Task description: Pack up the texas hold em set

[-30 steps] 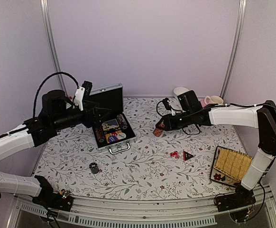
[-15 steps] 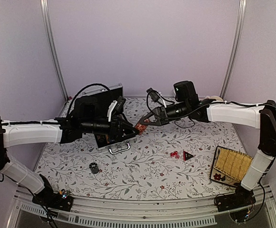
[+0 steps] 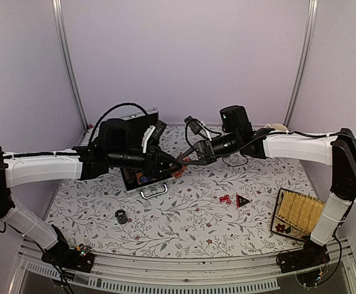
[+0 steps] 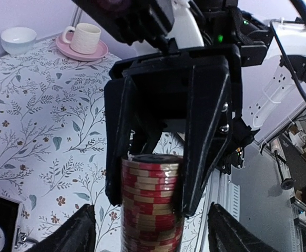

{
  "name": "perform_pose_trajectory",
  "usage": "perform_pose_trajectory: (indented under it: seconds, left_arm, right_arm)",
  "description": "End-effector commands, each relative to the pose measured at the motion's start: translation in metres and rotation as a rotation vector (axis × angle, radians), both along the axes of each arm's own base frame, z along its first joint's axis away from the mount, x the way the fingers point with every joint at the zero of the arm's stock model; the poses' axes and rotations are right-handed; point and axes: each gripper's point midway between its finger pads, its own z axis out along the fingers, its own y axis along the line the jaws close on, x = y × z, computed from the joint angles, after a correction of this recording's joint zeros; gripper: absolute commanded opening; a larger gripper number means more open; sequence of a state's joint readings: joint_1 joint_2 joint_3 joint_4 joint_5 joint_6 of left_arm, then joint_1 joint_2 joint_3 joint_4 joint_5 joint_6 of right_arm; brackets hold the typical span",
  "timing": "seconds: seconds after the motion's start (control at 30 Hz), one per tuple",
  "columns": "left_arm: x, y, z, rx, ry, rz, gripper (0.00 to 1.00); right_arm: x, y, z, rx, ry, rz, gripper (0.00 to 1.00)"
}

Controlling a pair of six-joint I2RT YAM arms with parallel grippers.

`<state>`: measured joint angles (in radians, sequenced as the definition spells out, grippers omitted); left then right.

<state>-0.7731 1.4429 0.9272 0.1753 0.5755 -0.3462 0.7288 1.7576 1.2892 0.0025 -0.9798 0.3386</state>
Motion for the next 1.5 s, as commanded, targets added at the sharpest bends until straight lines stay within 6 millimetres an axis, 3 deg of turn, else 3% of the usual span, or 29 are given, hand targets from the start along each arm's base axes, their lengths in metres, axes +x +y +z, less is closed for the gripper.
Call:
perform_pose_trajectory:
  seconds: [0.0,0.13,0.23,0.37,0.5,0.8,0.97,1.03,1.3,1.47]
  left_arm:
    - [-0.003,-0.007,-0.001,0.030,-0.013,-0.027,0.71]
    - [-0.004,-0.009,-0.007,0.055,-0.005,-0.038,0.74]
    - [-0.004,-0.010,-0.007,0.061,-0.007,-0.038,0.81]
    - [-0.003,-0.011,-0.006,0.058,-0.013,-0.035,0.82]
    - [-0.001,-0.013,-0.009,0.069,-0.014,-0.036,0.61]
    - [0.001,-0.015,-0.010,0.071,-0.019,-0.030,0.61]
    - [0.000,-0.016,-0.005,0.047,-0.014,-0.037,0.38]
    - [-0.002,-0.017,-0.006,0.038,-0.005,-0.041,0.35]
    - [-0.004,-0.019,-0.010,0.023,0.016,-0.045,0.55]
    - [-0.001,-0.019,-0.008,0.017,0.003,-0.038,0.54]
  right_arm:
    - [-0.002,0.008,0.028,0.080,-0.082,0.035,0.08]
    - [-0.002,0.008,0.026,0.077,-0.081,0.034,0.08]
    - [-0.002,0.009,0.026,0.076,-0.081,0.036,0.08]
    - [-0.001,0.009,0.026,0.077,-0.084,0.036,0.08]
    - [0.000,0.010,0.025,0.074,-0.081,0.031,0.08]
    - [0.004,0.012,0.024,0.072,-0.077,0.022,0.08]
    - [0.010,0.012,0.026,0.064,-0.093,-0.026,0.09]
    - [0.012,0.012,0.029,0.071,-0.103,-0.037,0.09]
    - [0.008,0.013,0.038,0.112,-0.092,-0.012,0.09]
    - [0.007,0.014,0.035,0.110,-0.079,-0.006,0.08]
